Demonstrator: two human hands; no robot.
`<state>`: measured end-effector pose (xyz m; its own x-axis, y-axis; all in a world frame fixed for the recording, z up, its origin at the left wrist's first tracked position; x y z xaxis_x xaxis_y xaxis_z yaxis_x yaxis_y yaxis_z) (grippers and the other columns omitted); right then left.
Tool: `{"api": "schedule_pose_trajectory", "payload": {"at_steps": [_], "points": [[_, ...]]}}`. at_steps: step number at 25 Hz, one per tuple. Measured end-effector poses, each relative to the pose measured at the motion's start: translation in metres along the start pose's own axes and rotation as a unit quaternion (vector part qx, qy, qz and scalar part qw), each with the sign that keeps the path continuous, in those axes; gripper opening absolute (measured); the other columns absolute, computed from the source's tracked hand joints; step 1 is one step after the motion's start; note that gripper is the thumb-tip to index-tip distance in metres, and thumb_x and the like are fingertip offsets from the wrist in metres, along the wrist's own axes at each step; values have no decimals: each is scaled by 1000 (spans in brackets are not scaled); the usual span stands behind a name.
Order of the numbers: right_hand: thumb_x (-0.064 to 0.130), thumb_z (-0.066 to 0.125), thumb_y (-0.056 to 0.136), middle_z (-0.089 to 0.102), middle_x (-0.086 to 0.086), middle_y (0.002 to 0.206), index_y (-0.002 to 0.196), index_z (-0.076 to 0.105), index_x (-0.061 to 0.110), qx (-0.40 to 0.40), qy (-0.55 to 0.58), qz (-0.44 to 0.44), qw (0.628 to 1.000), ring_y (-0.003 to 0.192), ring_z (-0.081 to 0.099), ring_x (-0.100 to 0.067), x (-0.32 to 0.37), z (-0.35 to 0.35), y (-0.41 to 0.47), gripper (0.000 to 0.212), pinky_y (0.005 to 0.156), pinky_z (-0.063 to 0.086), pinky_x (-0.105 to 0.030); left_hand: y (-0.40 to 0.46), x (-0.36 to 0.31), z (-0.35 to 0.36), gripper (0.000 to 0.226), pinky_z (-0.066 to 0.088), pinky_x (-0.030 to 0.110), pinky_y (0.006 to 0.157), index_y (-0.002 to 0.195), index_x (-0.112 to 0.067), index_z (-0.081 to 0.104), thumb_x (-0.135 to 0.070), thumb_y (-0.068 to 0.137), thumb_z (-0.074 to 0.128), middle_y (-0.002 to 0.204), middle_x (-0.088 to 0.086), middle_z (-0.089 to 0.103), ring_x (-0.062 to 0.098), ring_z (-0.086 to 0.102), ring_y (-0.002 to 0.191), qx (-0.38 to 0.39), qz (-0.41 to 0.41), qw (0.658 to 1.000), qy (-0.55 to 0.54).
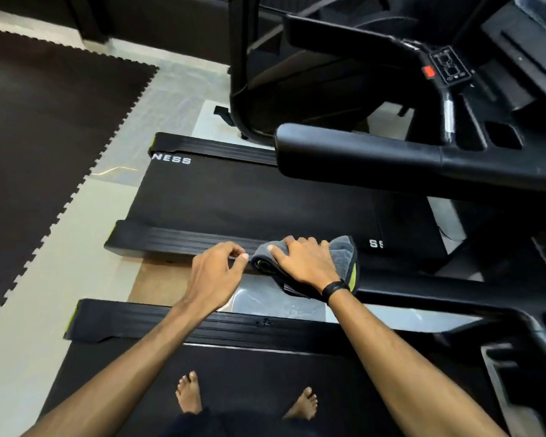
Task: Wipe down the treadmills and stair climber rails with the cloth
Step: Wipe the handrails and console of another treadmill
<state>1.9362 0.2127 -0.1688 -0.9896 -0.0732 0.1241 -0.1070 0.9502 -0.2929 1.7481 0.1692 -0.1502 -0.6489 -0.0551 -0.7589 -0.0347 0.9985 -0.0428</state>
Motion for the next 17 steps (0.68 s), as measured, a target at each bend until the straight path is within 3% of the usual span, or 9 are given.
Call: {"api": "schedule_pose_trajectory", "payload": {"at_steps": [5,11,14,17], "points": [[68,27,89,66,-11,112,117,63,17,-133,-66,37,988,105,54,-31,25,-5,-31,68,90,35,-49,44,-23,14,11,50,38,88,91,-22,71,-28,93,61,93,-6,73,19,67,91,90,55,994,-6],[58,37,89,65,-3,89,92,63,20,-240,16,99,966,89,53,-24,22,-9,-39,46,85,37,-43,67,-40,52,17,49,42,91,95,-26,68,-38,95,56,95,-9,71,20,64,95,189,83,974,89],[52,47,86,61,0,84,87,62,19,-321,80,132,934,85,50,-22,23,-4,-50,36,89,38,-41,72,-36,65,20,48,46,94,105,-22,64,-37,98,52,103,-5,69,22,63,100,230,86,966,76],[44,57,84,59,-1,91,93,64,15,-419,128,204,875,90,52,-23,28,1,-62,31,102,36,-41,79,-39,80,46,47,43,98,124,-22,56,-53,91,48,115,-2,67,21,61,111,306,99,946,46]]}}
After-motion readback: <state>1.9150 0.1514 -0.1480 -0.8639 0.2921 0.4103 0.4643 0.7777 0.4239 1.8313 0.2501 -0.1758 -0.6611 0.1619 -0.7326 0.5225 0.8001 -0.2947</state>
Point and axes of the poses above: each hand's wrist, its own y-axis towards the middle knuckle, its own z-axis out of the palm, x = y × z, the point moved 7 cm from there along y, towards the middle knuckle
